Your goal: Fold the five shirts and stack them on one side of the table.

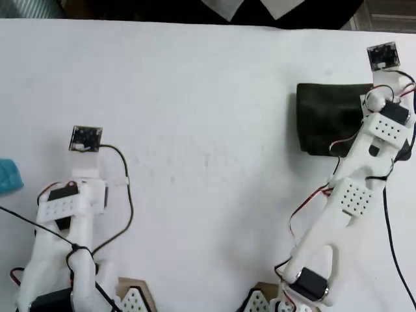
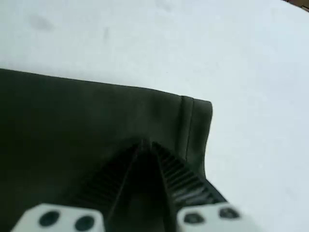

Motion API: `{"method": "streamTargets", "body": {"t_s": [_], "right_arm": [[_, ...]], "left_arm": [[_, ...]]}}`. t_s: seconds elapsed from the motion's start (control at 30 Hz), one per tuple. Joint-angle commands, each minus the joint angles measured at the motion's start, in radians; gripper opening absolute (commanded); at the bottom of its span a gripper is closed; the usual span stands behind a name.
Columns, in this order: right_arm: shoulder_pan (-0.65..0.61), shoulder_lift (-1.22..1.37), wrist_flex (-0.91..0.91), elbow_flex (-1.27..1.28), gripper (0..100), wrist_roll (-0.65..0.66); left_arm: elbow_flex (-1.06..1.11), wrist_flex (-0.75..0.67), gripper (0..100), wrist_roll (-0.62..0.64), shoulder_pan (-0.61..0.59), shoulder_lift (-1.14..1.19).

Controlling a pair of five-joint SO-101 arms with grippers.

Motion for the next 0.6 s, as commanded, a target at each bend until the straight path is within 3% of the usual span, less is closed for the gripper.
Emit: {"method": "streamTargets", "body": {"t_s": [0.0, 0.23, 0.57], "right_arm": [[0.025, -0.025, -0.022, -0.069, 2.3, -0.011], [0.005, -0.163, 0.163, -0.147, 2.4, -0.012], [-0.088, -0.421, 0.704, -0.147, 2.4, -0.005]], "left_arm": [[-0.002, -0.015, 3, 0.002, -0.005, -0.017], [-0.002, -0.015, 3, 0.002, -0.005, -0.017], [-0.002, -0.015, 3, 0.002, 0.0, -0.017]]}}
